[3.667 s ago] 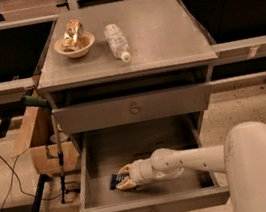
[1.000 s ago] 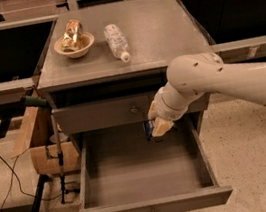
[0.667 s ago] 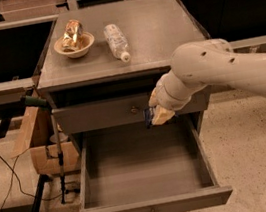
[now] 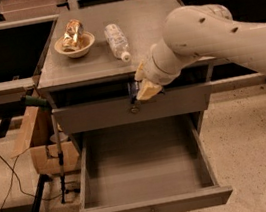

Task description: Pick rxbar blueberry from middle drawer and place on counter

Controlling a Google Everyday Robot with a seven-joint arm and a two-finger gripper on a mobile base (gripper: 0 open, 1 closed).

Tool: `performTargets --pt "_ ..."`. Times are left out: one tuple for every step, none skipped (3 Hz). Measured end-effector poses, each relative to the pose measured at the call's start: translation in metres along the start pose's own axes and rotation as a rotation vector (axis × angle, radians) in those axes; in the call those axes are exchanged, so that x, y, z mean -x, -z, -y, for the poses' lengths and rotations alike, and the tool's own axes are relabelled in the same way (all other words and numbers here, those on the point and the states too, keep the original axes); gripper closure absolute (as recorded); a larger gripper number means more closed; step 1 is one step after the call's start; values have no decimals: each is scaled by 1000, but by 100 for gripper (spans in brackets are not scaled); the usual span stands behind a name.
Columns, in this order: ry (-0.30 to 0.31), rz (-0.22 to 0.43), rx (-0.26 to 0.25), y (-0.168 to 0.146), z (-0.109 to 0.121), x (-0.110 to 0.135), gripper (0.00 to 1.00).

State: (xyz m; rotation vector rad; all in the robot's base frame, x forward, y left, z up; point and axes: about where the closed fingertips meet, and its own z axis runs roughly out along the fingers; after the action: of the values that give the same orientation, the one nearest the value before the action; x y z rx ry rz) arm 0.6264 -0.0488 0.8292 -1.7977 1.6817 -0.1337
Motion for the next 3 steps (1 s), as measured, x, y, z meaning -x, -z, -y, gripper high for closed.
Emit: performTargets --pt "23 87 17 -6 19 54 100" --pt "25 180 33 -17 30 100 100" --pt "-5 236 34 -35 45 129 100"
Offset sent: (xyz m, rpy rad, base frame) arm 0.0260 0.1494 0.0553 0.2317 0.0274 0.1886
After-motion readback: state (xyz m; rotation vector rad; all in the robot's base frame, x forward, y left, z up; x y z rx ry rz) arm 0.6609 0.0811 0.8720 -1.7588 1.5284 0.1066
